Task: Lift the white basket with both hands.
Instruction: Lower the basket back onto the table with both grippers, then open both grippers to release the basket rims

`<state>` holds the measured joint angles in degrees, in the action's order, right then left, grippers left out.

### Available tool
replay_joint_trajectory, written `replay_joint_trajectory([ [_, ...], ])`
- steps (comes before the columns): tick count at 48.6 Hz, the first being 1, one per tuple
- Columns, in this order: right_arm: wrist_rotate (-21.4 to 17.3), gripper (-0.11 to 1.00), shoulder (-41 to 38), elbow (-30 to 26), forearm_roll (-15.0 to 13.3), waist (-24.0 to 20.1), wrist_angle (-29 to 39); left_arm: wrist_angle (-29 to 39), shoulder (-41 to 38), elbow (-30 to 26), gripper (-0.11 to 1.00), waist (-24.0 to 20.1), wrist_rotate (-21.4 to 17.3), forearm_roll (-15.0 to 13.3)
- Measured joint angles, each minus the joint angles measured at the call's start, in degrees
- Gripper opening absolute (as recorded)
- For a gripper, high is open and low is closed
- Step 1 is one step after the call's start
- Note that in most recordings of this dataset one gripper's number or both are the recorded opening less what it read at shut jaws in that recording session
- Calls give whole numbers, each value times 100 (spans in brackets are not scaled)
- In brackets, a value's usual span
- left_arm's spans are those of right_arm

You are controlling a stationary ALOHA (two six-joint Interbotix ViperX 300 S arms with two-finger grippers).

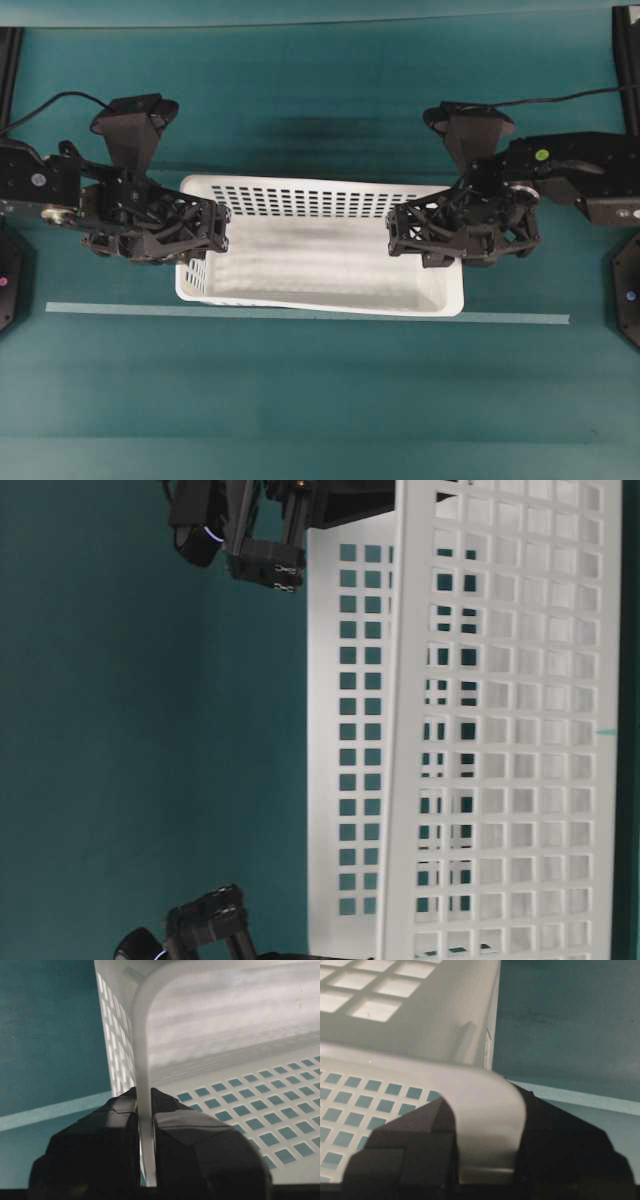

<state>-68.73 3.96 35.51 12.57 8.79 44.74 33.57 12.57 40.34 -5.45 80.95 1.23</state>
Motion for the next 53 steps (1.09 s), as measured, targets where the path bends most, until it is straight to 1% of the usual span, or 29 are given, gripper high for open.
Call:
replay_joint_trajectory([
  [18,9,18,-79,79,9,-9,-185,-44,-193,0,-1,0,0,0],
  [37,0,18,-105,79,9,0,-193,-62,-229,0,-1,0,9,0],
  [45,53,18,-114,79,18,26,-193,-79,-229,0,-1,0,0,0],
  [53,202,18,-114,79,44,44,-193,-158,-229,9,-1,-18,0,0],
])
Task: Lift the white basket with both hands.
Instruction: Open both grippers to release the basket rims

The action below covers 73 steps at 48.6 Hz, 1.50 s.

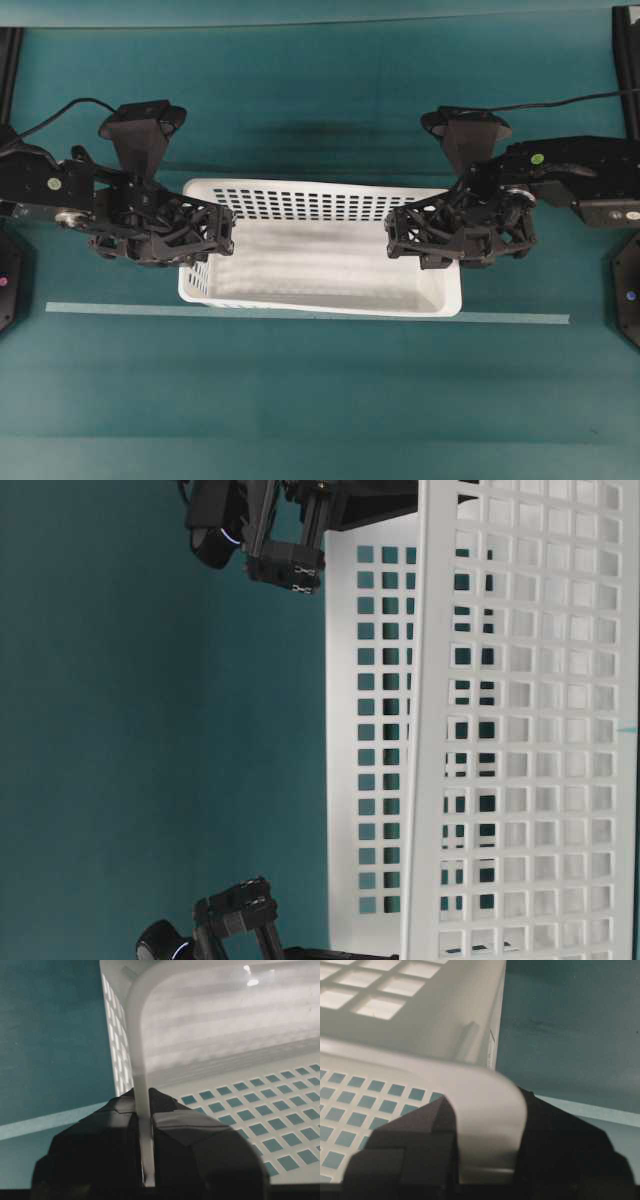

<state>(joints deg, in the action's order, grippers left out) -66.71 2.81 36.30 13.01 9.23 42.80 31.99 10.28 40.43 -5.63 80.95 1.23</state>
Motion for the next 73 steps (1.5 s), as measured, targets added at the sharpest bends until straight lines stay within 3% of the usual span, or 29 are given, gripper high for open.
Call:
replay_joint_trajectory([
  [13,35,18,-9,0,0,26,0,-88,-9,26,-1,0,9,0],
  [16,105,23,0,18,0,26,0,-88,-9,26,-1,0,9,0],
  [30,308,79,-26,35,-18,26,-229,-413,-26,88,0,0,-18,9],
  [37,387,87,-35,35,-18,18,-325,-519,9,176,20,0,0,0],
  [47,466,87,-35,35,-18,9,-527,-606,70,176,79,0,0,0],
  [51,466,87,-44,35,-18,9,-606,-606,79,167,95,0,0,9],
  [73,475,87,-44,62,-18,0,-439,-598,79,158,93,18,-18,9],
])
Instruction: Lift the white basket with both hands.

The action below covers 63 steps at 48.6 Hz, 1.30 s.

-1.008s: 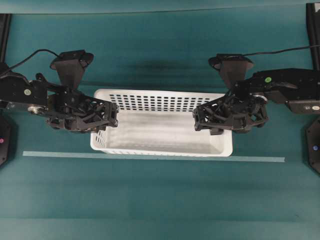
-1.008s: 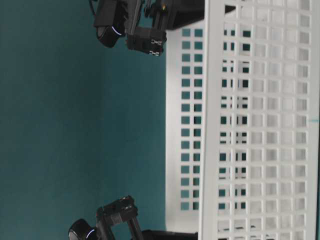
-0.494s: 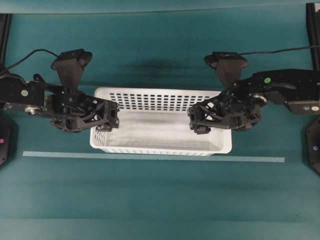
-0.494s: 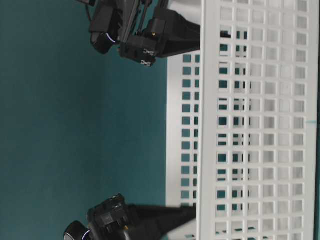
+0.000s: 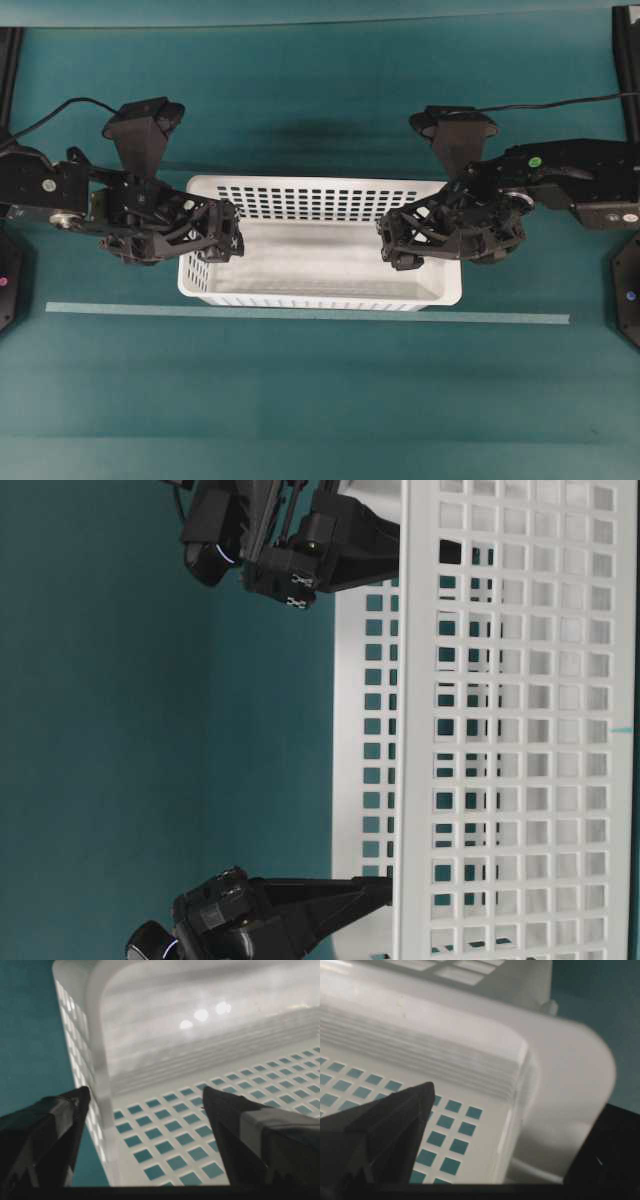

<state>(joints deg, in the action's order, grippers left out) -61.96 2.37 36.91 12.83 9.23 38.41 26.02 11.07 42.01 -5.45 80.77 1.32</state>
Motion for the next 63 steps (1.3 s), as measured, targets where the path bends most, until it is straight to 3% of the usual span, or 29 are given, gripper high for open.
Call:
replay_joint_trajectory([
  [16,0,87,281,-9,0,123,325,53,281,9,93,141,0,0],
  [32,-26,87,861,-9,0,352,835,703,1072,18,93,132,-26,-9],
  [48,-26,87,1564,-211,0,492,1362,765,1881,9,93,123,-70,0],
  [58,18,87,2127,-246,0,563,1239,747,2505,18,93,123,-123,0],
  [63,176,87,2408,-185,-18,554,896,703,2839,79,93,114,-378,0],
])
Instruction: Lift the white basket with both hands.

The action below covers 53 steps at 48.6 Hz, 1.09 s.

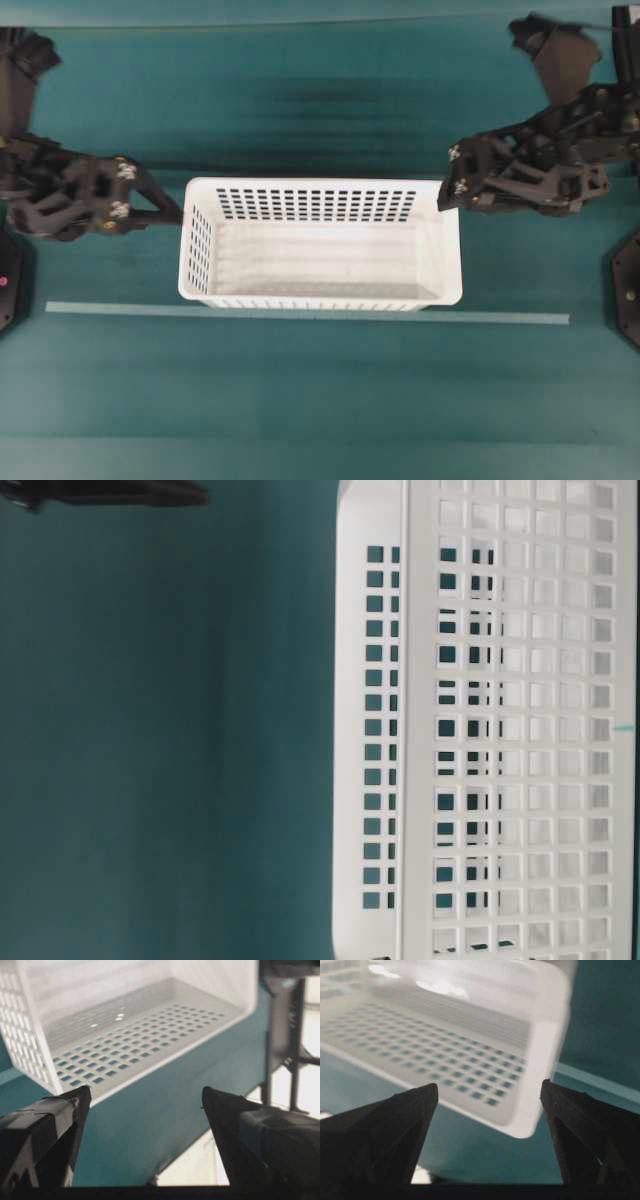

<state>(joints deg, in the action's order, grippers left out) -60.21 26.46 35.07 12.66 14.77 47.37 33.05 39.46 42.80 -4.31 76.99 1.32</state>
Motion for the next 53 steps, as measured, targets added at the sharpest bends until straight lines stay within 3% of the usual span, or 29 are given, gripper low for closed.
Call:
replay_joint_trajectory([
  [20,1301,87,1116,633,-18,-35,-1995,-492,923,229,93,-9,-1116,-9],
  [34,2654,87,1670,826,-185,-290,-2742,-1063,1336,229,93,-9,-2426,0],
  [46,3542,87,2101,949,-202,-387,-3041,-1626,1564,229,93,0,-3393,0],
  [53,4113,87,2417,1037,-202,-422,-3146,-1661,1731,229,93,105,-4201,0],
])
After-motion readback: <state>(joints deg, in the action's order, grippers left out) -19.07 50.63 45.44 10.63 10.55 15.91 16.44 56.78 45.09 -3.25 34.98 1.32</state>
